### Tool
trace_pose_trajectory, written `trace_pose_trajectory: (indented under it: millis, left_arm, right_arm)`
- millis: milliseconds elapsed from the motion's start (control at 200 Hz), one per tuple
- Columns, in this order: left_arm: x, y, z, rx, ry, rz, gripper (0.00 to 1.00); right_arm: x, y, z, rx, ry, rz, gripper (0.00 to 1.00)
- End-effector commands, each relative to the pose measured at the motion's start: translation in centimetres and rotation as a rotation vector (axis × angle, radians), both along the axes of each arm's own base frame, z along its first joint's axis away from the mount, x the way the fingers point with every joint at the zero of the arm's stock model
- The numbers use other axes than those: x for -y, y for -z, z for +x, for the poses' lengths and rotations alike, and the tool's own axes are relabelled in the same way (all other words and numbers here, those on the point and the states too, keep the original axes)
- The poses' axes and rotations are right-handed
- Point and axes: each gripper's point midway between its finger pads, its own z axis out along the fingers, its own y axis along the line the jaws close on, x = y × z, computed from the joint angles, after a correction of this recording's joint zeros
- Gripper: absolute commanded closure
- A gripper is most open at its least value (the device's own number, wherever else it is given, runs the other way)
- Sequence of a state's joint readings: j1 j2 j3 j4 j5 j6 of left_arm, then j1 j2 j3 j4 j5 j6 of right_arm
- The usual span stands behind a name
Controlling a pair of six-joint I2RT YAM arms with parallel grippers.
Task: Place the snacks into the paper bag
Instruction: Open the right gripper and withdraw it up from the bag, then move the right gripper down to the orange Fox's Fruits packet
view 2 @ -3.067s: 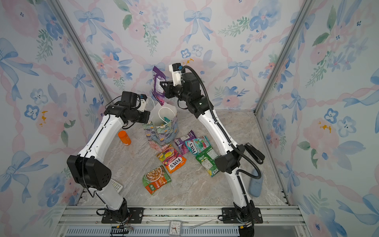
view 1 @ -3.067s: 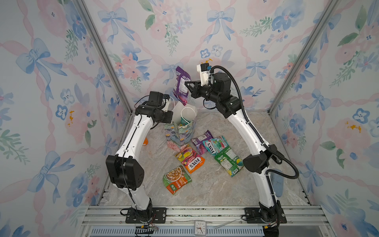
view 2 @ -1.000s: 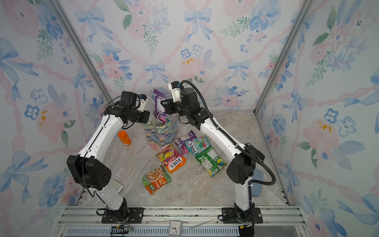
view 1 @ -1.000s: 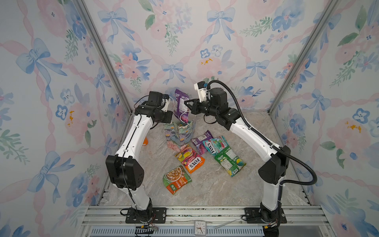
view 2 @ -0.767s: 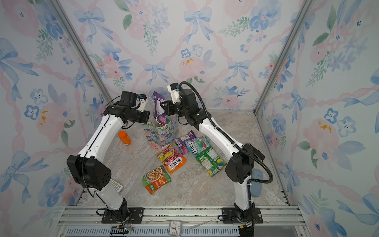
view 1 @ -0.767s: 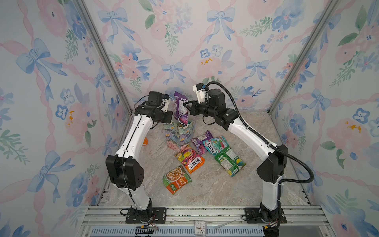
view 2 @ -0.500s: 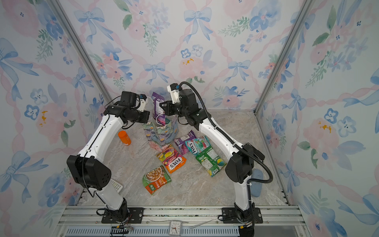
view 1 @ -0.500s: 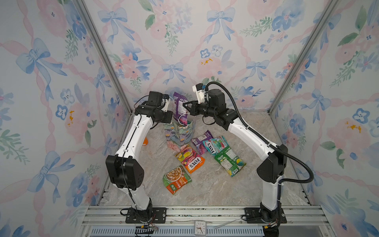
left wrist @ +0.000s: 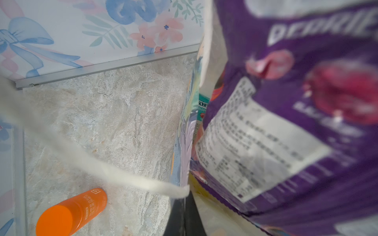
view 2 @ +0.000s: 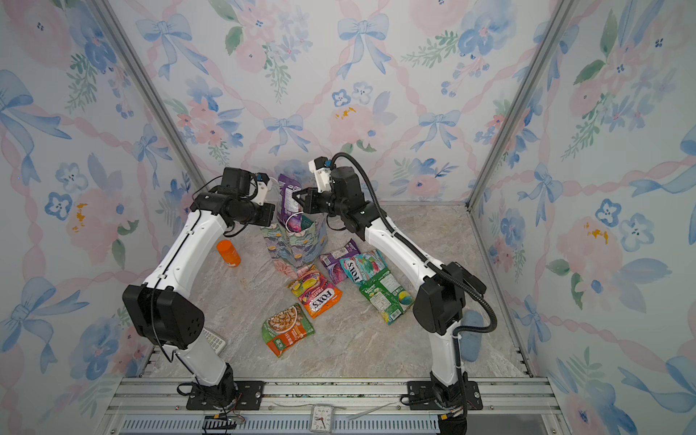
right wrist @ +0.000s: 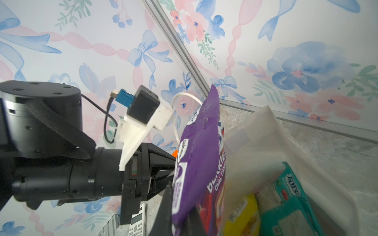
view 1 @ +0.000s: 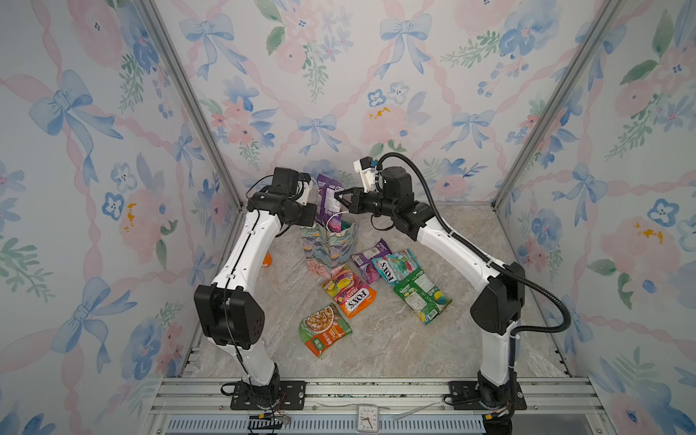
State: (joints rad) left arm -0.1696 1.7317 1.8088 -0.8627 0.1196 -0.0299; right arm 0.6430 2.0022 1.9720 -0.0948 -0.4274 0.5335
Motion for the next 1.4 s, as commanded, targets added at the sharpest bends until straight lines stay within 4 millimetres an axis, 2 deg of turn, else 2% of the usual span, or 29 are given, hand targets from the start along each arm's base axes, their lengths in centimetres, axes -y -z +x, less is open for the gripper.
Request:
trace_pose_trajectory:
  millis: [0, 245, 320, 405, 455, 645, 810, 915, 1090, 1135, 1150, 1395]
  left_arm:
    - [-0.3, -0.3, -0.5, 0.000, -0.006, -0.003, 1.00]
    - [-0.3, -0.3, -0.5, 0.001, -0.008, -0.002, 1.00]
    - [-0.3, -0.3, -0.5, 0.001, -0.009, -0.002, 1.00]
    - [-0.3, -0.2, -0.5, -0.001, -0.009, -0.001, 1.00]
    - [-0.3, -0.2, -0.5, -0.001, -0.009, 0.000, 1.00]
    - [-0.5, -0.1, -0.6, -0.001, -0.012, 0.005, 1.00]
    - [-0.5, 0.0, -0.7, -0.005, -0.013, 0.008, 1.00]
    - [-0.5, 0.2, -0.7, -0.010, -0.014, 0.007, 1.00]
    - [-0.7, 0.3, -0.8, -0.011, -0.021, 0.014, 1.00]
    - [-0.7, 0.3, -0.8, -0.012, -0.022, 0.017, 1.00]
    - [-0.8, 0.3, -0.8, -0.012, -0.023, 0.017, 1.00]
    - [-0.9, 0.3, -0.9, -0.010, -0.027, 0.022, 1.00]
  right_arm:
    - [0.7, -1.6, -0.1, 0.027, -0.006, 0.053, 1.00]
    - [1.5, -0.8, 0.7, 0.001, 0.015, 0.057, 0.98]
    - [2.0, -0.9, 0.9, 0.002, 0.027, 0.055, 0.81]
    - [2.7, -1.2, 1.3, 0.007, 0.050, 0.047, 0.55]
    - [3.3, -1.5, 1.5, 0.015, 0.066, 0.043, 0.45]
    - [6.5, -2.8, 2.2, 0.062, 0.173, 0.019, 0.19]
    - [9.2, -3.6, 2.0, 0.105, 0.260, -0.024, 0.05]
    - [10.7, -3.4, 1.5, 0.119, 0.293, -0.057, 0.02]
    - [12.3, -0.1, -0.2, 0.071, 0.310, -0.162, 0.00]
    - [12.5, 2.3, -0.7, 0.033, 0.303, -0.211, 0.00]
    - [12.9, 1.7, -1.3, 0.041, 0.307, -0.209, 0.00]
    - [15.1, 11.1, -7.0, -0.157, 0.282, -0.356, 0.01]
